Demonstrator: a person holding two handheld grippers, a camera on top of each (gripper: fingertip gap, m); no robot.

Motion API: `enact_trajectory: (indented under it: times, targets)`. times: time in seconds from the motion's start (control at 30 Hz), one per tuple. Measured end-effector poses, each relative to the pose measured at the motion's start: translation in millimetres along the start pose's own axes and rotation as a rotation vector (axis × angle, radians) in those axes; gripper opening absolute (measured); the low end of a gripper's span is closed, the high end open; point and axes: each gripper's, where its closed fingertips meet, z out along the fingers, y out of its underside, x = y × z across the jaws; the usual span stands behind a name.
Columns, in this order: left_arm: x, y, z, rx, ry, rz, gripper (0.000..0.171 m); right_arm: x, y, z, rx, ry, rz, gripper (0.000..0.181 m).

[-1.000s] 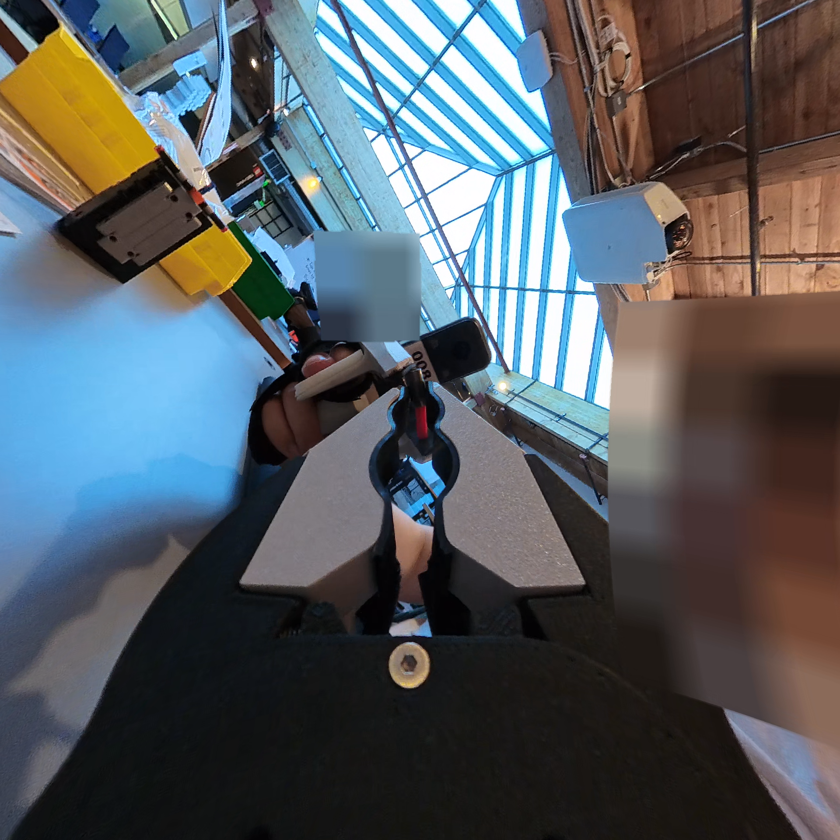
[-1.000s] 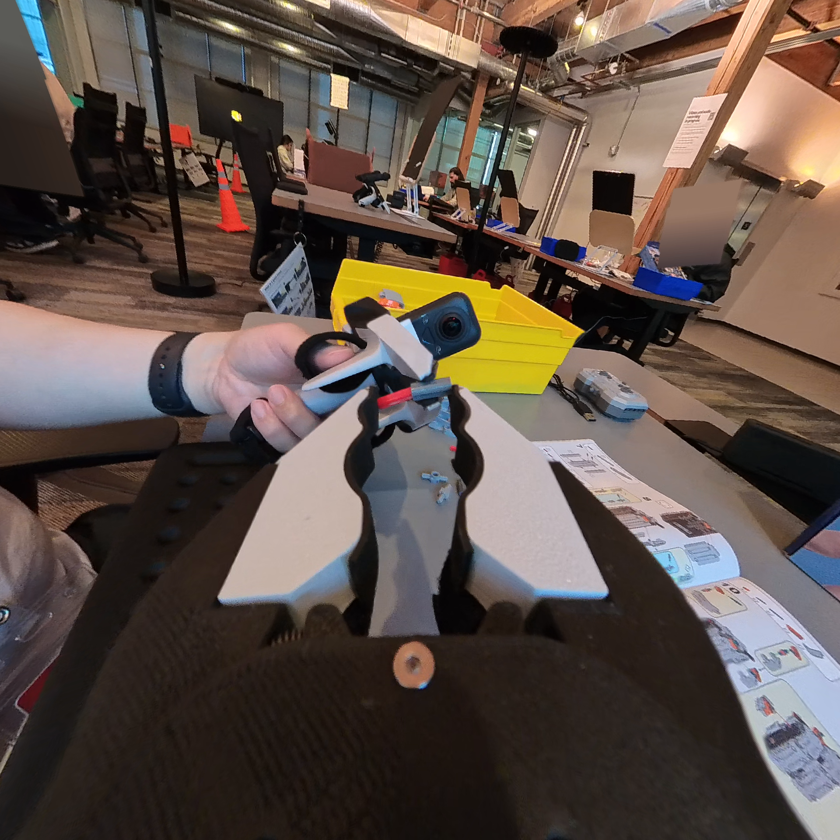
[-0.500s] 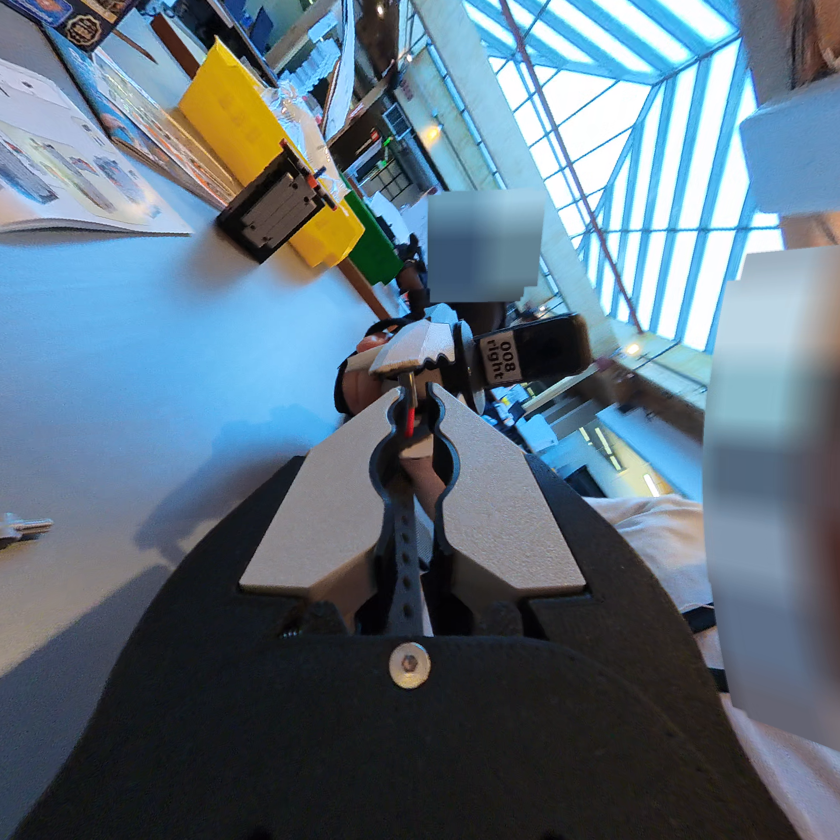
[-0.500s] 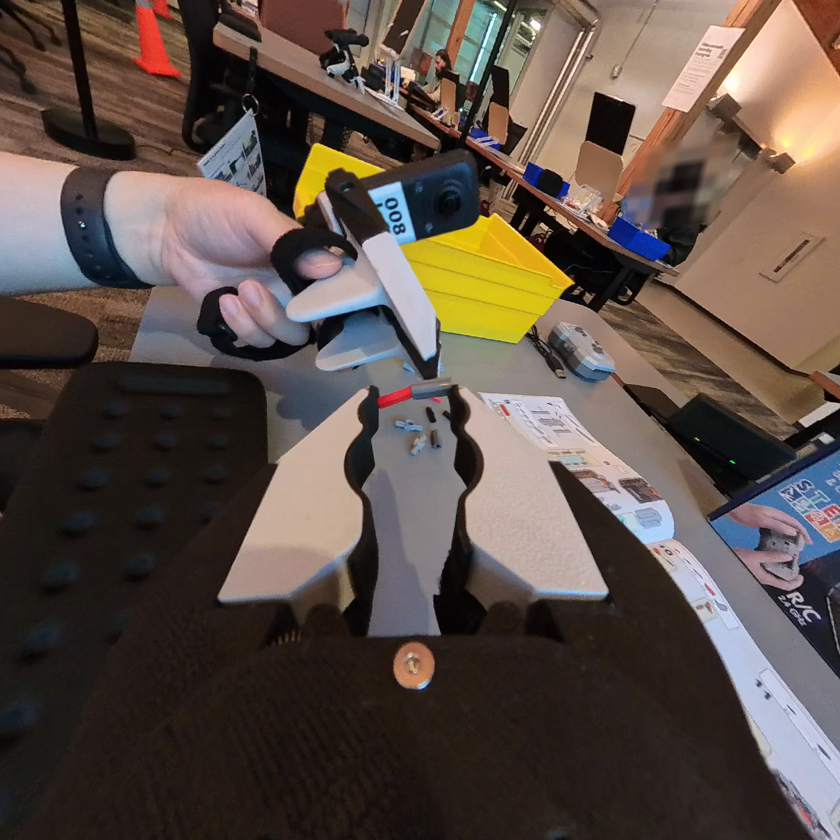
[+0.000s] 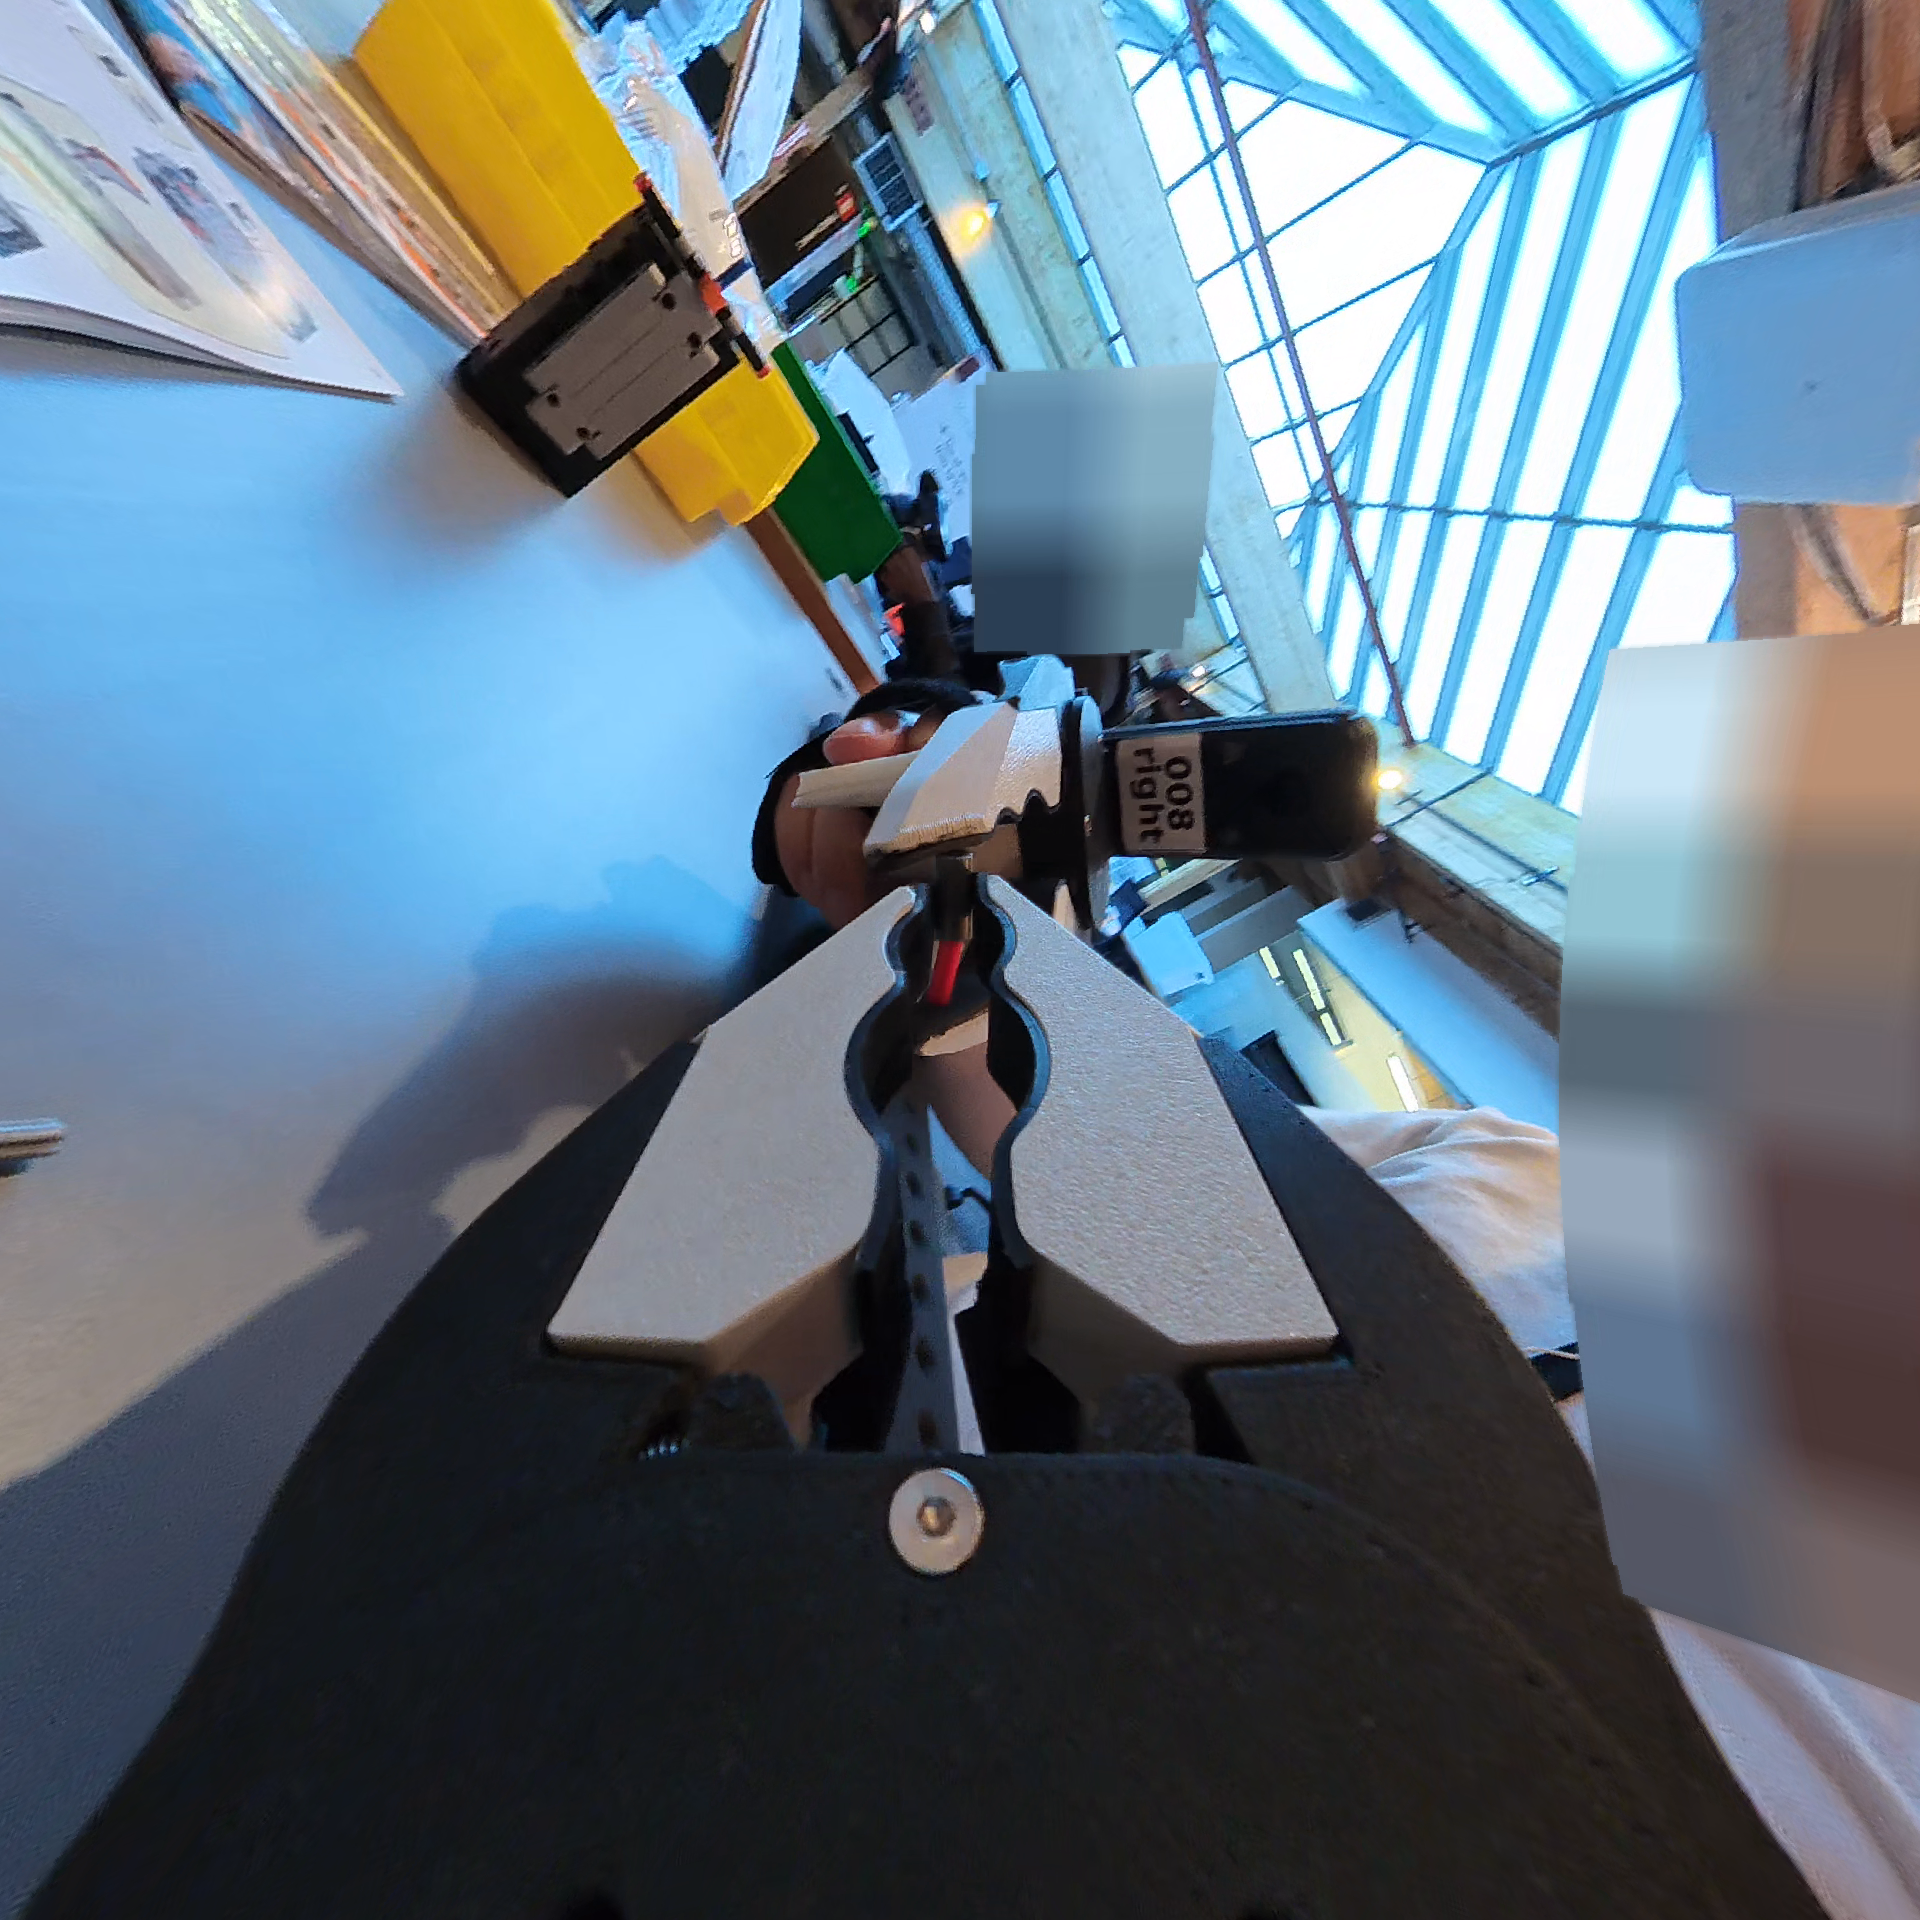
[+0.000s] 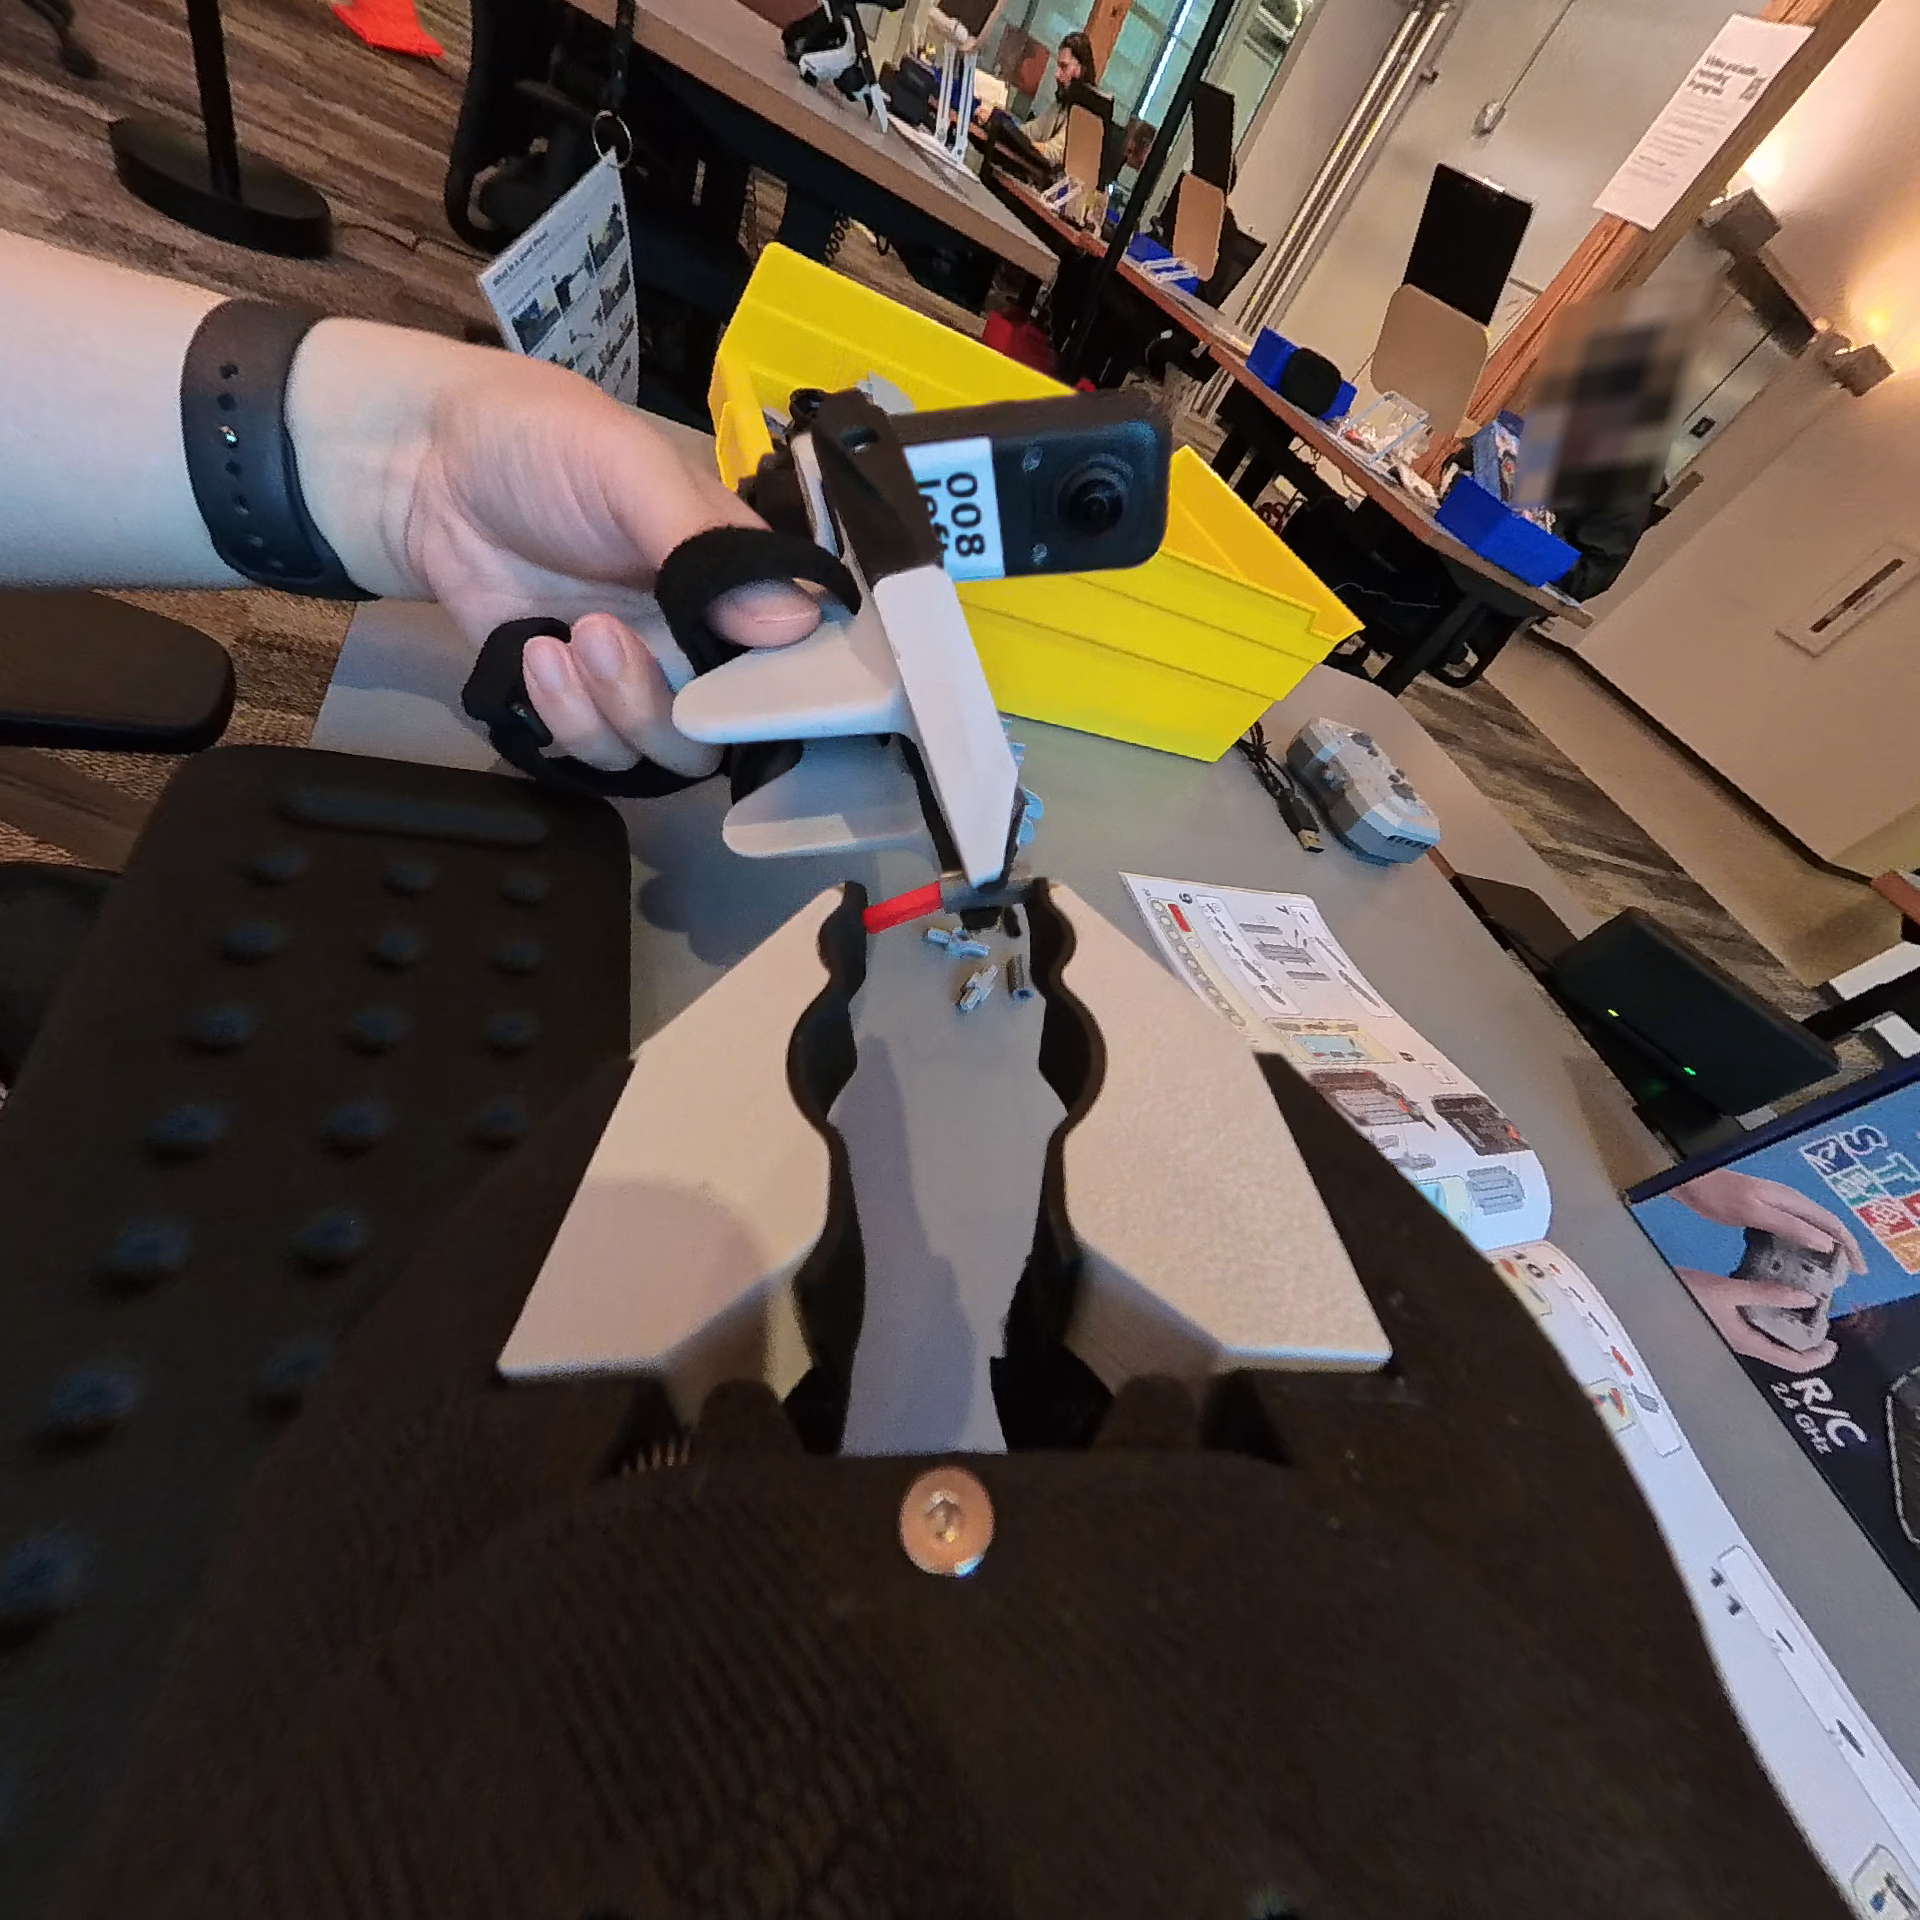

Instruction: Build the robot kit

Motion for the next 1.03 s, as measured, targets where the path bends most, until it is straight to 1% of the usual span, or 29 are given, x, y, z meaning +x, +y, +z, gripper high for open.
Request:
enact_trajectory:
  times: [0.1, 0.23, 0.37, 0.47, 0.6, 0.7, 0.83, 0.93, 1.03]
  targets:
    - [0, 0, -1, 0.004, -0.018, 0.026, 0.004, 3, -1, 0, 0.001, 0.014, 0.013, 0.031]
    - [2, -9, 4, 0.087, -0.004, 0.013, 0.004, 13, -2, -2, 0.004, 0.082, 0.004, 0.031]
    - [2, -11, 7, 0.119, 0.018, 0.007, 0.003, 15, -3, -4, 0.011, 0.078, 0.038, 0.032]
    - [2, -8, 6, 0.094, 0.009, 0.022, 0.003, 11, -2, -3, 0.009, 0.056, 0.038, 0.031]
    - [-1, 0, 1, 0.013, -0.050, 0.068, 0.004, 2, 1, -1, 0.000, -0.020, 0.074, 0.031]
    - [-3, 4, -2, -0.026, -0.081, 0.093, 0.004, -1, 3, 1, -0.007, -0.042, 0.083, 0.031]
    - [-1, 1, -1, 0.006, -0.047, 0.063, 0.004, 2, 1, 0, -0.001, -0.021, 0.078, 0.031]
    - [0, 1, 0, 0.024, -0.029, 0.069, 0.004, 2, 0, -2, 0.011, -0.028, 0.097, 0.031]
    - [2, -2, 2, 0.056, -0.035, 0.088, 0.004, 6, -2, -3, 0.015, -0.001, 0.086, 0.031]
